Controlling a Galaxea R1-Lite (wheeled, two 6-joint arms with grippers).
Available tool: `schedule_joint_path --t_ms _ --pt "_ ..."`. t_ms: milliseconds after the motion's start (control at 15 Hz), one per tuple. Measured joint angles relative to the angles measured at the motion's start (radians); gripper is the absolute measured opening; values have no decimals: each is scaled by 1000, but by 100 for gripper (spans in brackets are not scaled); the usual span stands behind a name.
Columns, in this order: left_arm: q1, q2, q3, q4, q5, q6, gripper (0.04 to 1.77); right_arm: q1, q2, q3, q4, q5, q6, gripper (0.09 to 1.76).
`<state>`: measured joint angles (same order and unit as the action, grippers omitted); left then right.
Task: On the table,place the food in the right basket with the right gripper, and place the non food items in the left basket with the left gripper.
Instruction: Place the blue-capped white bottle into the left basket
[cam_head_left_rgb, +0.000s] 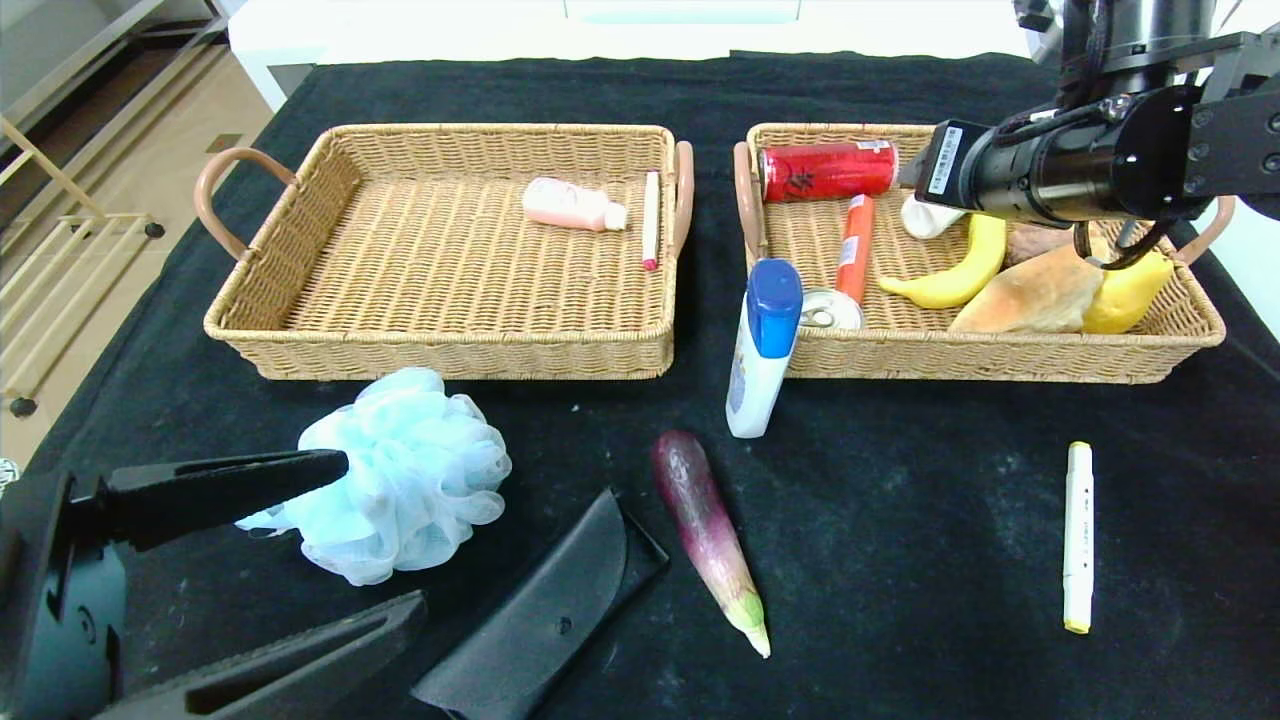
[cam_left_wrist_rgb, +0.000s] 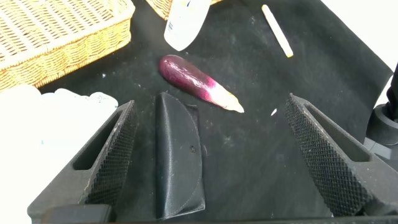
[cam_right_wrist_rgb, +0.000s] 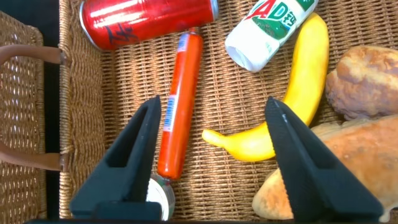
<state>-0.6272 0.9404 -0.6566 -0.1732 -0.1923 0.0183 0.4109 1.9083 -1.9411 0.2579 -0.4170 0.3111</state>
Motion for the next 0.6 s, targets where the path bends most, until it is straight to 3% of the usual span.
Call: schedule_joint_path --t_ms 333,600 --pt "0 -3 0 0 0 0 172 14 -60 110 2 1 -7 147" --pt "0 -4 -1 0 1 0 172 73 -199 342 0 3 -43 157"
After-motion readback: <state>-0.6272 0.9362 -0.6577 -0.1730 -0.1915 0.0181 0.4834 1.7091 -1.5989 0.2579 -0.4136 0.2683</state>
